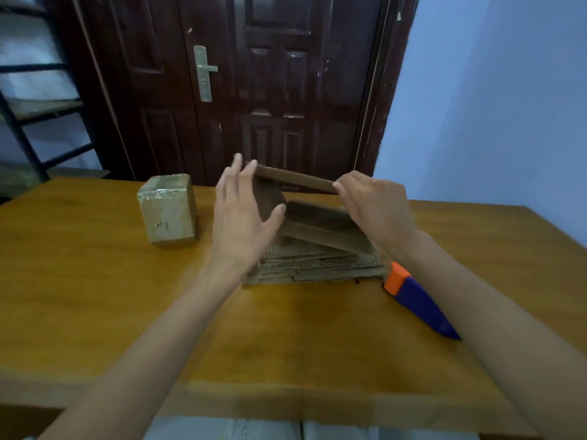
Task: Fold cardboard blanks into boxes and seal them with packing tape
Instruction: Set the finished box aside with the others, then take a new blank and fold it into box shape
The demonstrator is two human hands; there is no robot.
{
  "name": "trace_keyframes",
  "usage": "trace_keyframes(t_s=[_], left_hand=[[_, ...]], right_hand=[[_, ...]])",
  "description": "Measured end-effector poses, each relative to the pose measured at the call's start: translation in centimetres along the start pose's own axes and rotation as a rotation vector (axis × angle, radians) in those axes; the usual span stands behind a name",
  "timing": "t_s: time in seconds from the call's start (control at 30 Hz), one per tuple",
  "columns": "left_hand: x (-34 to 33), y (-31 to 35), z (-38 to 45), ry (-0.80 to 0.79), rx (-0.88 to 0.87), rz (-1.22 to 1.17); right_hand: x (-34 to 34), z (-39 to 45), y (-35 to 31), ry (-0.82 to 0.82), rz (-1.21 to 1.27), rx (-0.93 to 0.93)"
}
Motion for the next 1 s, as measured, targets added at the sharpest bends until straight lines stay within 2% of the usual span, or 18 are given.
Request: trace_keyframes(t_s=[0.07,0.17,0.23,0.27,0.4,0.57,0.63,0.7,0.83,1.0], left_hand=[[0.1,1.3,-0.8,0.028,0.196,-0.196],[-1.3,2.7,-2.0,-0.052,0.529,-0.605],[-1.9,2.9,-2.6,-0.087,0.691,-0.686],[-2.0,2.8,-2.8,-0.091,0.717,-0.676],[0.7,3.2,-2.4,-0.073,0.562,-0.585],[4.3,6.4,-1.3,-0.013,0.354,-0.699],[5.7,6.9,-0.8,0.069,0.314,-0.668],[7.6,7.1,-0.2,0.115,0.345,-0.668],[10.4,7.2,1.4,0.067,0.42,-0.729],[9.3,6.3,0.5,-0.084,0.525,-0.717]], right_hand=[[1.6,0.7,-0.2,0.054,0.023,-0.121],[3.4,0.9,-0.7,0.102,0.142,-0.29],[4.3,0.6,-1.0,0.114,0.213,-0.362],[4.8,0.3,-1.0,0.128,0.252,-0.391],[7.0,-0.9,-0.5,0.164,0.319,-0.441],[9.4,-1.8,-0.5,0.195,0.537,-0.524],[11.5,-2.2,-1.0,0.21,0.632,-0.537],[14.0,-2.9,-1.6,0.195,0.685,-0.514],[17.6,-4.9,-1.7,0.023,0.723,-0.559],[16.7,-8.1,-2.3,-0.256,0.852,-0.691]])
Point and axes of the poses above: each hand's wrist, its own z-axis towards the middle knuckle, its own x-axis out of the back of the hand, y = z × x, the point moved 6 cm from there along z, towards the middle knuckle, and after that the axes turned 1 degree about -y, right-handed, at the moved point
